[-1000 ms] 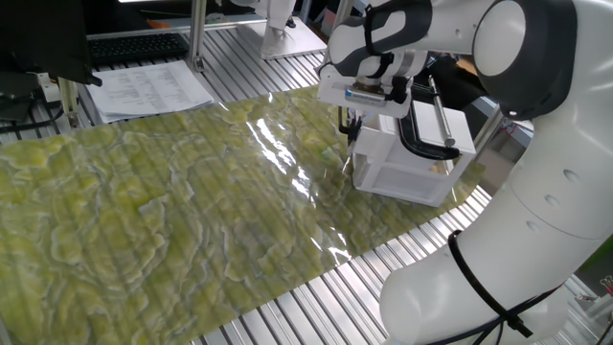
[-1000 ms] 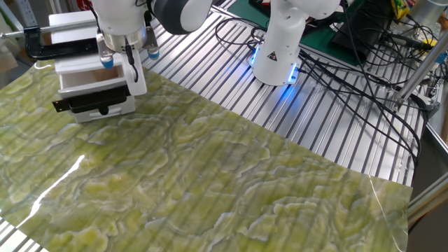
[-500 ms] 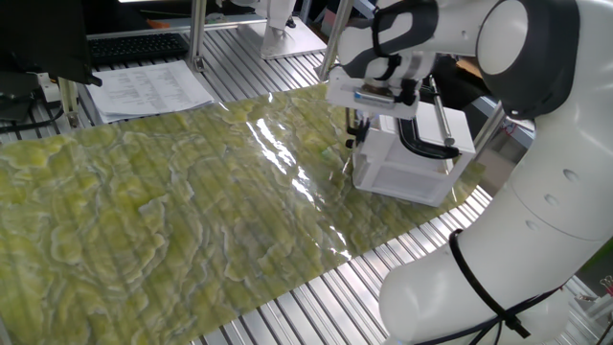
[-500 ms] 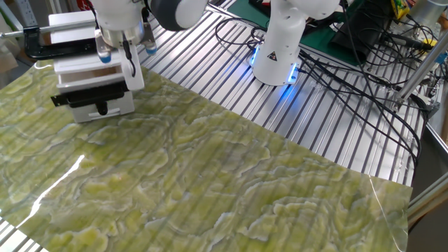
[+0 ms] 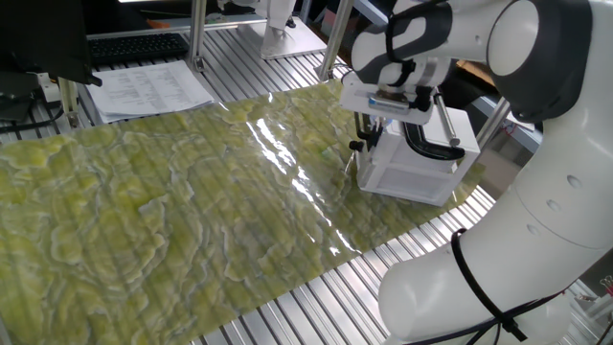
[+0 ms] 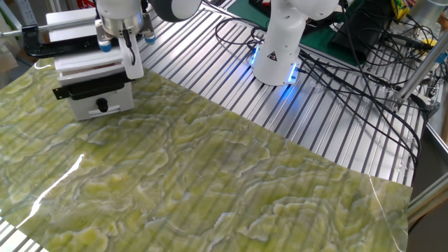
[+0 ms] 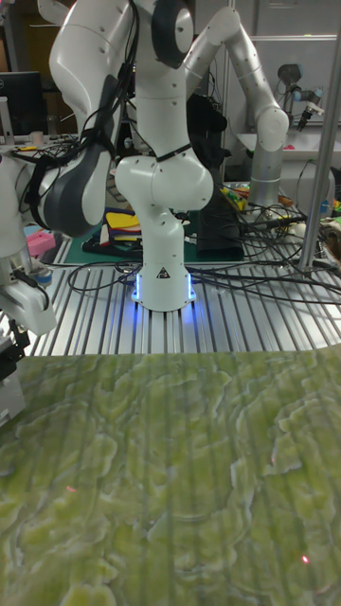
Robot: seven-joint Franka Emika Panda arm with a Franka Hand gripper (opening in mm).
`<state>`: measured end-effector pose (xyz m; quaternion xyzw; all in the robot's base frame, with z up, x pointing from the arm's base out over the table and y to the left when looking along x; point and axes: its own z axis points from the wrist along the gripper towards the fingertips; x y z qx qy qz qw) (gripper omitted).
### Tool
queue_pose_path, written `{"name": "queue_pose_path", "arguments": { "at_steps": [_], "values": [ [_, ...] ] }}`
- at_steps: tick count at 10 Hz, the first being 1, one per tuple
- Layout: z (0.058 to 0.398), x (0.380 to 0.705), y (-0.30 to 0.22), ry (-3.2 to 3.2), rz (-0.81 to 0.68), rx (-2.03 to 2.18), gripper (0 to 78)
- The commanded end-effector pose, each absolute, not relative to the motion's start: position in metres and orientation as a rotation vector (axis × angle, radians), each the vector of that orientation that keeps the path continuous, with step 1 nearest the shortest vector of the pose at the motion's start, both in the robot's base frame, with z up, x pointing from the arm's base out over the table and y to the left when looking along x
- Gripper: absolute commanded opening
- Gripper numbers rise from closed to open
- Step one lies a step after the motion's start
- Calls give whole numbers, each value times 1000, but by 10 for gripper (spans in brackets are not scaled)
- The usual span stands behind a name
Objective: Grasp the handle and close the drawer
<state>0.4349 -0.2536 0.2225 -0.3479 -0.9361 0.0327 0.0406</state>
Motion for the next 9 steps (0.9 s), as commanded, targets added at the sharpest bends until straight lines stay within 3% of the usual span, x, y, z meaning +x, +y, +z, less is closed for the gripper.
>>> {"name": "queue_pose_path", "arguments": {
  "at_steps": [1, 9],
  "values": [
    [213, 424, -263, -2892, 97, -1065, 16],
    [205, 418, -270, -2893, 104, -1063, 16]
  ]
}}
